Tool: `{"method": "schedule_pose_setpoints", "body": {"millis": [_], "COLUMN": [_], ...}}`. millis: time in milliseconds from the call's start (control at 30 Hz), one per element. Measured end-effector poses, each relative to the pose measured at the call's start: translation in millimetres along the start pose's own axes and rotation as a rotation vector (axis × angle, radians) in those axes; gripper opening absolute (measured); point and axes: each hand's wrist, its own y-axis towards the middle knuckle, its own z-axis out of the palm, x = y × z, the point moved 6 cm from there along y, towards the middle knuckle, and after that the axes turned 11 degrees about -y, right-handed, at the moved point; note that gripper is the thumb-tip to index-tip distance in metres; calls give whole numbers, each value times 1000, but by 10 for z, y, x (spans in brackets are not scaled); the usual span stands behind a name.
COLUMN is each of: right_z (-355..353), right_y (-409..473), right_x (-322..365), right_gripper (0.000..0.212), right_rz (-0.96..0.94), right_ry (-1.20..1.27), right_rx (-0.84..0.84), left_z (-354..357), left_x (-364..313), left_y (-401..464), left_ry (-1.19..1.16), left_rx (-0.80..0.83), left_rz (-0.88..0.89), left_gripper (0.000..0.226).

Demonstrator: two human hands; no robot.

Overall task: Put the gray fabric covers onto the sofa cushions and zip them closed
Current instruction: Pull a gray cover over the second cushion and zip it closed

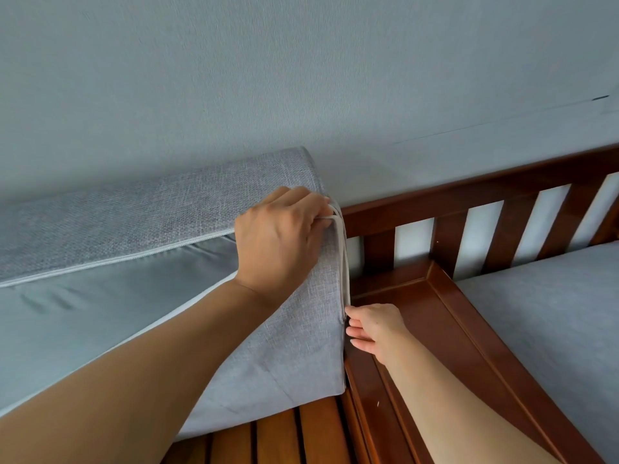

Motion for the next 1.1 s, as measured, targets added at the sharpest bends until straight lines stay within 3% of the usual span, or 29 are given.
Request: {"method": "schedule_pose_setpoints", "body": {"millis": [267, 400, 567, 867, 967, 1100], "right_z": [152, 162, 111, -12, -60, -120], "right_y": [282, 435, 515, 202, -56, -437], "right_x": [-140, -153, -175, 360, 673, 1113], "right_gripper": [25, 11, 10, 9, 5, 14], "right_rz": [135, 164, 162, -146, -191, -292], "right_ry": [-11, -32, -145, -315, -302, -246], "right_rx": [37, -10, -26, -171, -184, -182], "left_z": [-1, -3, -3, -8, -18, -30], "left_x": [15, 10, 22, 42, 51, 41], "left_y": [-5, -15, -21, -19, 7, 54], "left_ry": [-10, -15, -3, -39, -49, -48], "left_rx": [-39, -62, -71, -51, -15, 31], "left_rz": [27, 38, 29, -8, -42, -67], "left_gripper": [13, 10, 10, 11, 10, 11]}}
